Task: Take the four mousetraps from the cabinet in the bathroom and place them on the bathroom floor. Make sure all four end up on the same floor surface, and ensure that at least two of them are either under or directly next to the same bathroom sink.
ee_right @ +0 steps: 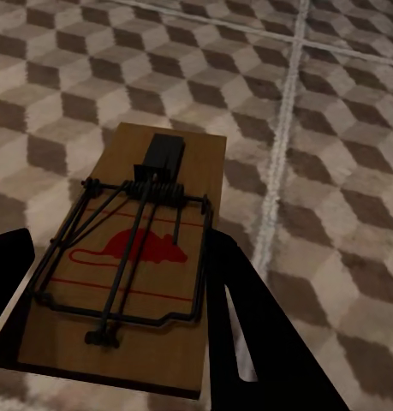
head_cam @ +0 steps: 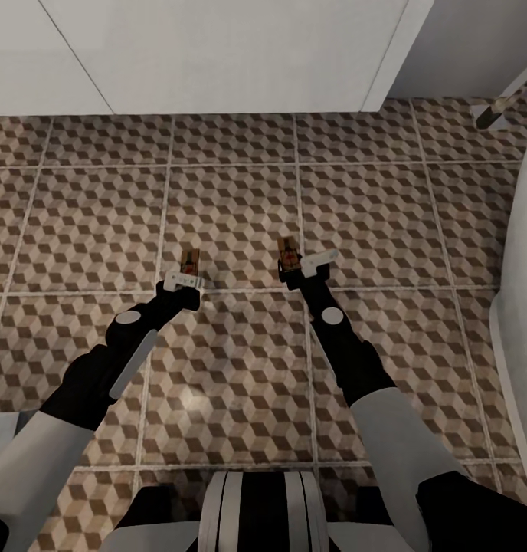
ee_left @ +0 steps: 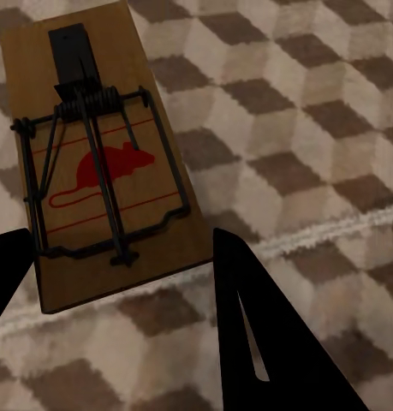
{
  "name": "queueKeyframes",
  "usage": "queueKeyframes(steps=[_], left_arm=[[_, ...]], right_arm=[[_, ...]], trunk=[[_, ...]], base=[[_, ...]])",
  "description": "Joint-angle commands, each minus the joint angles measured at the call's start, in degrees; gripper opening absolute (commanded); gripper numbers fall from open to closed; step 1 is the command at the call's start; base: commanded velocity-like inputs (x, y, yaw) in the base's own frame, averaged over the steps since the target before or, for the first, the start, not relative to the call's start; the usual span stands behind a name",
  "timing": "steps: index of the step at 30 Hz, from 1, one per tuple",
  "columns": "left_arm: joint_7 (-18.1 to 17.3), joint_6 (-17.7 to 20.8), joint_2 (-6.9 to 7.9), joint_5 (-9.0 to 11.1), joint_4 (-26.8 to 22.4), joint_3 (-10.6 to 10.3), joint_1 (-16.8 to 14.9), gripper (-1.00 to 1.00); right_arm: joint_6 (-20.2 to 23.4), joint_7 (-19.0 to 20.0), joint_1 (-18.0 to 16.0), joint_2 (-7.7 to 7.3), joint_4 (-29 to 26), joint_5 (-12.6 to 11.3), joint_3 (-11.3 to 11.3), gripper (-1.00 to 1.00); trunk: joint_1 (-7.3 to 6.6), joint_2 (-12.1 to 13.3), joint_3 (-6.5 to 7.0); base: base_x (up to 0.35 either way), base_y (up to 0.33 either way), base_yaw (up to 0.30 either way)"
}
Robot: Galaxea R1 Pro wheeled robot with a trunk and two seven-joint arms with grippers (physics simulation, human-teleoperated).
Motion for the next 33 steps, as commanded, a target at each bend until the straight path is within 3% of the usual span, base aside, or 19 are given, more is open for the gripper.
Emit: queueKeyframes(steps=[1, 15, 23, 33], left_arm=[[0.1, 0.3, 0.07, 0.0, -0.2, -0.1, 0.0, -1.00], [0.1, 0.8, 0.10, 0.2, 0.2, -0.1, 0.0, -1.00], [0.1, 5.9, 0.07, 0.2, 0.5, -0.1, 0.3, -1.00], [0.1, 6.3, 0.01, 0.2, 0.2, -0.1, 0.3, -1.00]], right_arm=[[-0.1, -0.3, 0.0, 0.00, -0.2, 0.5, 0.0, -1.00], [-0.1, -0.3, 0.9, -0.13, -1.3, 0.6, 0.0, -1.00], [-0.1, -0.2, 1.6, -0.23, -1.3, 0.7, 0.0, -1.00], [-0.1, -0.3, 2.0, -0.33, -1.3, 0.7, 0.0, -1.00]], trunk=[[0.02, 0.0, -0.03], [0.20, -0.1, -0.03], [0.20, -0.1, -0.03], [0.20, -0.1, -0.03]], base=[[0.000, 0.000, 0.000], [0.000, 0.000, 0.000], [0.008, 0.000, 0.000], [0.250, 0.000, 0.000]])
